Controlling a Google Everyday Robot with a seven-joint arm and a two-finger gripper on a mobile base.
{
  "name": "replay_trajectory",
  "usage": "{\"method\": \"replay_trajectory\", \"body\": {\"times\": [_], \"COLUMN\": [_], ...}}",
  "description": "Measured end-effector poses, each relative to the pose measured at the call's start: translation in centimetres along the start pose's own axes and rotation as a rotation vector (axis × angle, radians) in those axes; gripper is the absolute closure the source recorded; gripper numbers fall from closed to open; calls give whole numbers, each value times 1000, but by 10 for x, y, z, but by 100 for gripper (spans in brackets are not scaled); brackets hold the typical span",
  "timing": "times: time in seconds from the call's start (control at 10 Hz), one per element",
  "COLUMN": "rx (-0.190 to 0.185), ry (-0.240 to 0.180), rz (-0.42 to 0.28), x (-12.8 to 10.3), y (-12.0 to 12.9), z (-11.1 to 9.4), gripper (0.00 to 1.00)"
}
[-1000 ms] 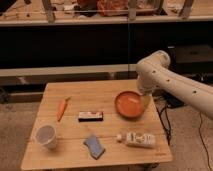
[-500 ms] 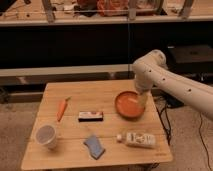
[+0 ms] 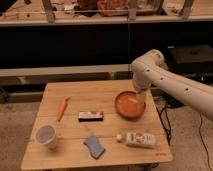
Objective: Place the eraser in the ceramic cup
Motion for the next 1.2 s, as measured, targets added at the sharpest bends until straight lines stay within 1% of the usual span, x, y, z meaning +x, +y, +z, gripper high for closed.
{"method": "replay_trajectory", "body": {"times": [0.5,0.7,1.2], "rx": [11,15,28], "ry": [2,3,7], "rz": [1,-6,-10], "x": [-5,-11,-18], "y": [-8,-13,-20], "z": [5,7,10], "gripper": [20,20,20]}}
